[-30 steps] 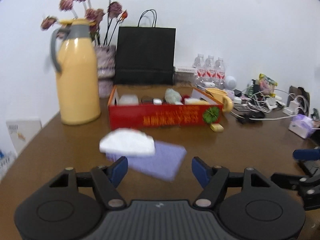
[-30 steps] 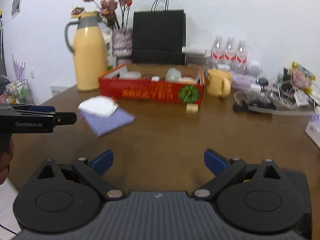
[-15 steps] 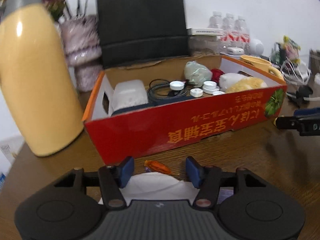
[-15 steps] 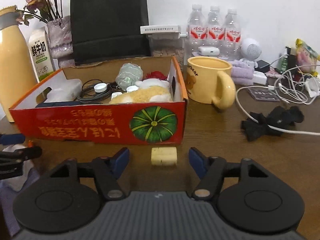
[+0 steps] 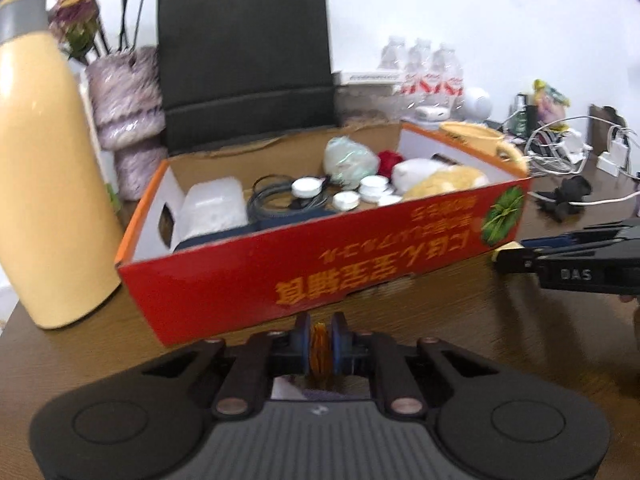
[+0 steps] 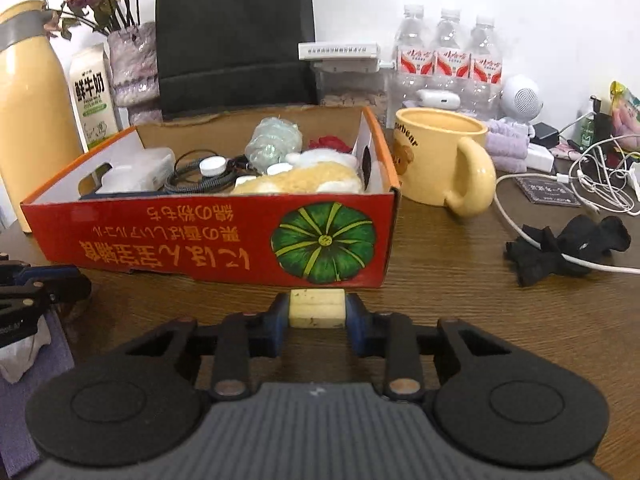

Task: Organize objects
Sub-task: 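Lift the cream block into the box and open the right tool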

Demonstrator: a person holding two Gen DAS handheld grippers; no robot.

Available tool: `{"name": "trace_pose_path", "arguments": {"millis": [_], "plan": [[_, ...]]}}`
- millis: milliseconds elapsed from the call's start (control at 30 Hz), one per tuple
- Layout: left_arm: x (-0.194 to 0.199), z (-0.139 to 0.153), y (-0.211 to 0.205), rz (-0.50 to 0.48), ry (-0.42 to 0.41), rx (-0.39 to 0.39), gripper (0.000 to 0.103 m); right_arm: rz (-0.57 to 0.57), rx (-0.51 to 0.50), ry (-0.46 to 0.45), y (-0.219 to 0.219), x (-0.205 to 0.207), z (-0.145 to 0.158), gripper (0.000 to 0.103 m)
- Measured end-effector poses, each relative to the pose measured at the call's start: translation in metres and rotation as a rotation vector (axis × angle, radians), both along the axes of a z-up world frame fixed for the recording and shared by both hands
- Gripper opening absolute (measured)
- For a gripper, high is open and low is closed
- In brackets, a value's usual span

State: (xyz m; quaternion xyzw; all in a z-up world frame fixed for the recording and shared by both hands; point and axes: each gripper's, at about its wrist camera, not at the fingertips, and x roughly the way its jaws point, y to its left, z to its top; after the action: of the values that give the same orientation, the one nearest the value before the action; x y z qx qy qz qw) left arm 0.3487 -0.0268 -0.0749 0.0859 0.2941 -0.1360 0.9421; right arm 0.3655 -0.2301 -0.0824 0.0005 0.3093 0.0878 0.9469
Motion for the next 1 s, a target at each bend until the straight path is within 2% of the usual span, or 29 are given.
{"name": "trace_pose_path", "arguments": {"millis": [133,200,333,400,467,567,800,1000], "plan": [[-0.025,0.025,-0.002,-0.001,-0.045,-0.054,0.009,0.007,0.069,0.007,-0.005,-0.021,0.010,0.031],[-0.049,0.040,-0.005,-0.018,-0.078,-0.106,0.009,0.039,0.147,-0.009,-0.009,-0.049,0.019,0.031],[-0.100,0.046,-0.015,-0.084,-0.045,-0.192,0.009,0.086,0.220,-0.013,-0.009,-0.120,0.028,0.031],[-0.126,0.041,-0.016,-0.079,-0.017,-0.223,0.009,0.125,0.211,0.000,-0.007,-0.150,0.030,0.031],[-0.148,0.037,-0.015,-0.080,0.014,-0.245,0.009,0.156,0.160,0.016,-0.003,-0.176,0.030,0.031],[-0.176,0.034,-0.017,-0.071,0.022,-0.228,0.009,0.181,0.076,0.013,0.000,-0.206,0.033,0.031],[-0.200,0.045,-0.011,-0.052,-0.008,-0.213,0.009,0.165,0.103,-0.016,-0.004,-0.221,0.041,0.031],[-0.184,0.055,0.000,-0.064,-0.041,-0.236,0.009,0.172,0.089,-0.035,0.001,-0.209,0.046,0.031]]}}
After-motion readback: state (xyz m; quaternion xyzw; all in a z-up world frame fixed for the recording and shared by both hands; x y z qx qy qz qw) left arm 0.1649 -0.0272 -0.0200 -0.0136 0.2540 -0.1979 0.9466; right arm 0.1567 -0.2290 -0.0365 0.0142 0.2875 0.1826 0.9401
